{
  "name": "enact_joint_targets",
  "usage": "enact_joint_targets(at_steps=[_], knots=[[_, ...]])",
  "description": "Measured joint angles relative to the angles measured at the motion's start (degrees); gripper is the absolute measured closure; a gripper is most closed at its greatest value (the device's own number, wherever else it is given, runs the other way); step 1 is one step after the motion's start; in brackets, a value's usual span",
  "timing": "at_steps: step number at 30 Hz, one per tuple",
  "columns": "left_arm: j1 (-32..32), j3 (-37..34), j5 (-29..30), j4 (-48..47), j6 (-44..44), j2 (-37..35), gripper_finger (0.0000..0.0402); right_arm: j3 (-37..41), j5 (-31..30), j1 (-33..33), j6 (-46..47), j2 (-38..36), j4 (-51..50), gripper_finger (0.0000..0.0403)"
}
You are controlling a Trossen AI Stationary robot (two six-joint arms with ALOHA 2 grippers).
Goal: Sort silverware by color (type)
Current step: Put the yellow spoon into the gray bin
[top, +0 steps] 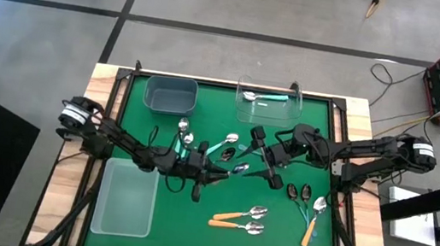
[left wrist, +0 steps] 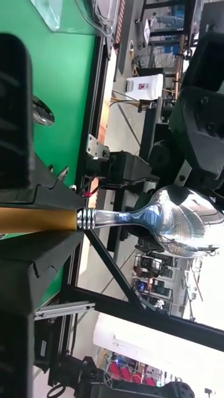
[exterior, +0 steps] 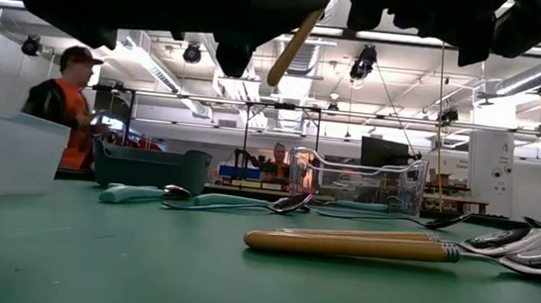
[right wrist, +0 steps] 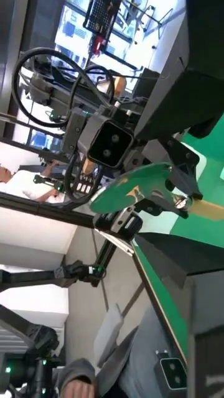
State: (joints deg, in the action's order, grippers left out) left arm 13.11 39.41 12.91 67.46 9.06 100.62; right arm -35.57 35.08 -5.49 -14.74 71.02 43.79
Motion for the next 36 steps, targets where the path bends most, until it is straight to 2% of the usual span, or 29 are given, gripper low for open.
enact_joint_targets(at_steps=[20, 36], knots=[[-0.49, 0.32, 0.0, 0.37, 0.52, 0.5, 0.0376, 0.0, 0.04, 0.6, -2.46, 0.02, 1.55, 0.0238], [-0.42, 0.32, -0.33, 0.08, 0.47, 0.5, 0.0375, 0.0, -0.11, 0.6, -4.35, 0.02, 1.97, 0.038]])
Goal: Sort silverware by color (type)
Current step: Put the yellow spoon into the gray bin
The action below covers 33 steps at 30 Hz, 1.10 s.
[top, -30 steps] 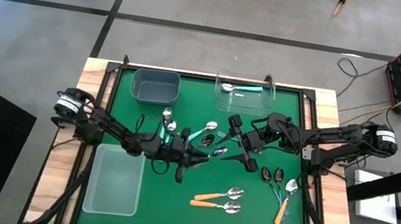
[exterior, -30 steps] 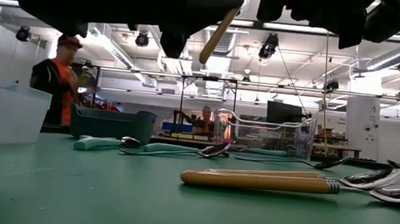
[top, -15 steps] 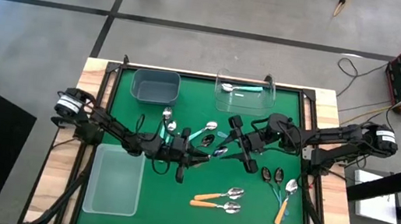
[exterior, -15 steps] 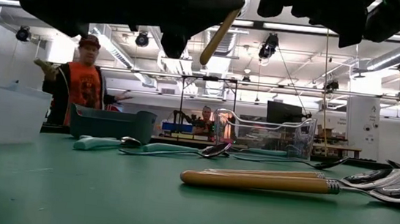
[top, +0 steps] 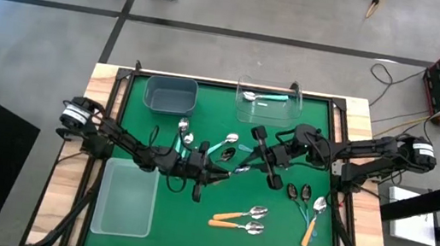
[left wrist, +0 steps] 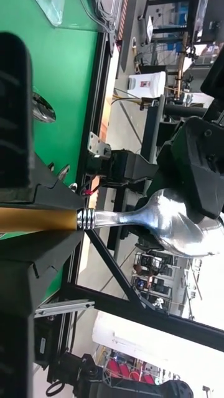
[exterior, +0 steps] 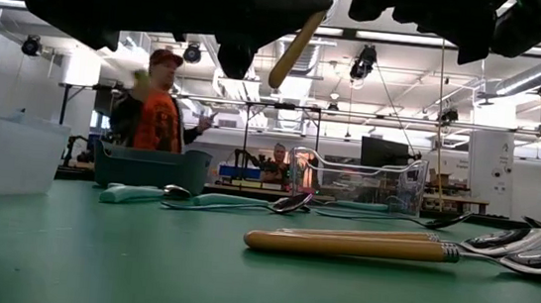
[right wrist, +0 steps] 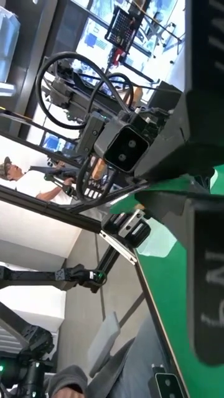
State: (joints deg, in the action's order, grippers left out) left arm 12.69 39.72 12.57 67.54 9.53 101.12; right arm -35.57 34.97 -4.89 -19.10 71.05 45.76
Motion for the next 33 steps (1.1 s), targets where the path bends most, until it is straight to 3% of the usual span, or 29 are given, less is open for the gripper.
enact_joint_targets(at_steps=[11, 21, 30, 33], knots=[[0.0, 0.0, 0.54, 0.07, 0.19, 0.0, 0.0351, -0.02, -0.95, -0.12, 1.0, 0.0, 0.01, 0.0393], [-0.09, 0.0, 1.41, -0.11, -1.59, -0.17, 0.0249, -0.02, -0.72, -0.79, 3.58, -0.11, -0.21, 0.0394], [-0.09, -0.02, 7.84, -6.98, -12.72, -2.86, 0.0166, -0.67, -9.35, -2.46, 7.79, -0.74, -4.38, 0.0394], [0.02, -0.02, 13.84, -11.9, -16.51, -5.31, 0.0157, -1.74, -14.85, -2.64, 7.53, -1.18, -9.6, 0.0394]])
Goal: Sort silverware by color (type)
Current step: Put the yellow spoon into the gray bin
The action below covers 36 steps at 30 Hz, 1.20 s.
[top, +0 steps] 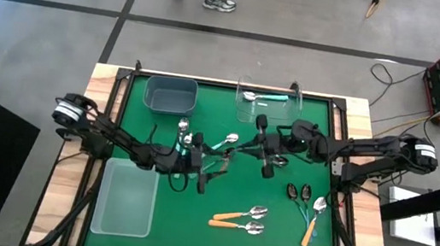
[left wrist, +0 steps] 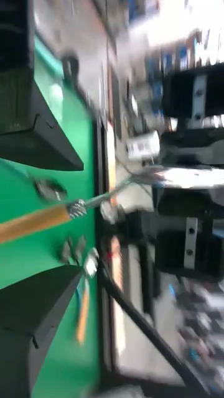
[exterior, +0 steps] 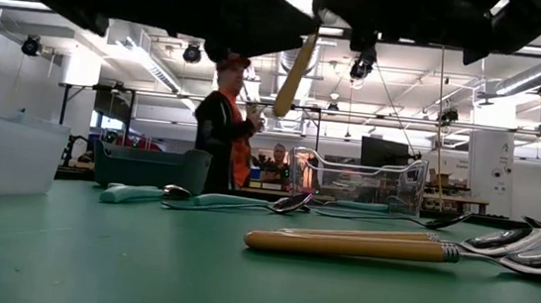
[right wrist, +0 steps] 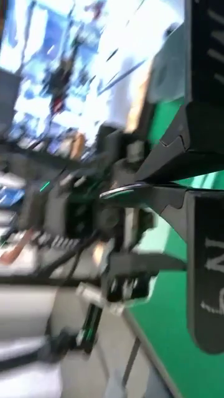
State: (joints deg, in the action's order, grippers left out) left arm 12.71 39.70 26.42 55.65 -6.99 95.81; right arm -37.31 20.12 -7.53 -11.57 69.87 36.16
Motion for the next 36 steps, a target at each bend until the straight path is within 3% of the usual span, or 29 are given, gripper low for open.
enact_joint_targets(at_steps=[3, 7, 11, 14, 21, 25, 28, 31, 36], knots=[[-0.02, 0.0, 9.22, -4.59, -3.09, -3.0, 0.0155, -1.76, -7.02, 0.0, -0.5, -0.07, -6.28, 0.0394], [-0.06, 0.0, 19.87, -7.27, -4.42, -5.86, 0.0155, -3.27, -21.25, 0.02, -0.33, -0.06, -10.32, 0.0394], [-0.71, 0.0, 20.91, -7.18, -0.61, -5.55, 0.016, -3.27, -35.4, 0.0, 5.03, 0.02, -8.96, 0.0394], [-1.94, 0.04, 21.2, -6.59, 4.06, -3.72, 0.0166, -3.22, -41.4, 0.0, 10.08, 0.02, -7.59, 0.0394], [-3.84, 5.71, 22.07, -6.17, 2.79, 2.94, 0.0179, -3.14, -40.97, 0.65, 13.45, 0.02, -5.62, 0.0394], [-3.98, 10.89, 29.21, -6.37, -4.71, 6.98, 0.018, -3.14, -40.94, 0.92, 13.05, 0.02, -5.44, 0.0394], [-4.14, 14.68, 30.01, -6.26, -9.81, 9.83, 0.018, -3.1, -40.94, 0.92, 12.98, 0.04, -5.55, 0.0394], [-4.53, 17.93, 31.19, -6.45, -12.22, 12.75, 0.018, -3.07, -40.94, 0.92, 12.92, 0.04, -5.65, 0.0394], [-4.88, 20.61, 39.44, -6.53, -14.82, 15.88, 0.018, -3.07, -40.94, 0.92, 12.52, 0.04, -5.83, 0.0394]])
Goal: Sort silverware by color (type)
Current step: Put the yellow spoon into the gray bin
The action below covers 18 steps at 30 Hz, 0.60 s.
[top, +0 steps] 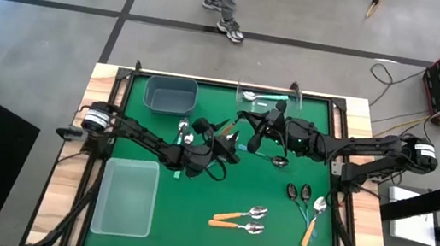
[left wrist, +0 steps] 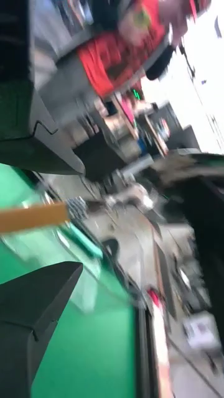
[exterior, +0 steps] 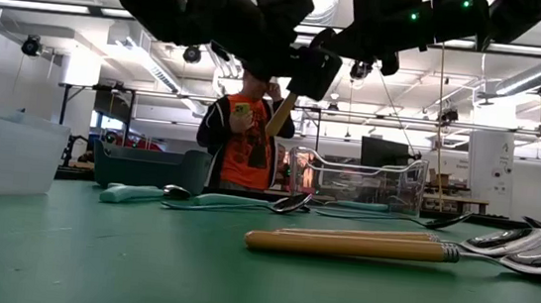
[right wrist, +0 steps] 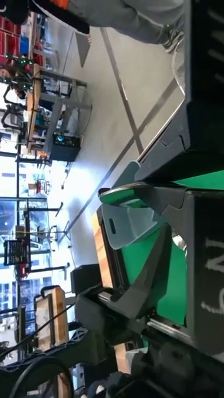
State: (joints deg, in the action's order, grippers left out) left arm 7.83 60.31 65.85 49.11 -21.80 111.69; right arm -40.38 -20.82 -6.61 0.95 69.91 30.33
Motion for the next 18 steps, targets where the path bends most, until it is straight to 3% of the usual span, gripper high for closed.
enact_joint_targets(at_steps=[8, 18], knots=[[-0.82, 0.68, 2.15, -0.08, -0.22, 1.41, 0.0192, 0.02, -0.01, 0.0, -0.49, 0.0, 0.0, 0.0394], [-1.44, 0.68, -0.93, -2.44, 3.63, 1.41, 0.0264, 0.02, -0.02, 0.0, -0.44, 0.02, 0.26, 0.0394]])
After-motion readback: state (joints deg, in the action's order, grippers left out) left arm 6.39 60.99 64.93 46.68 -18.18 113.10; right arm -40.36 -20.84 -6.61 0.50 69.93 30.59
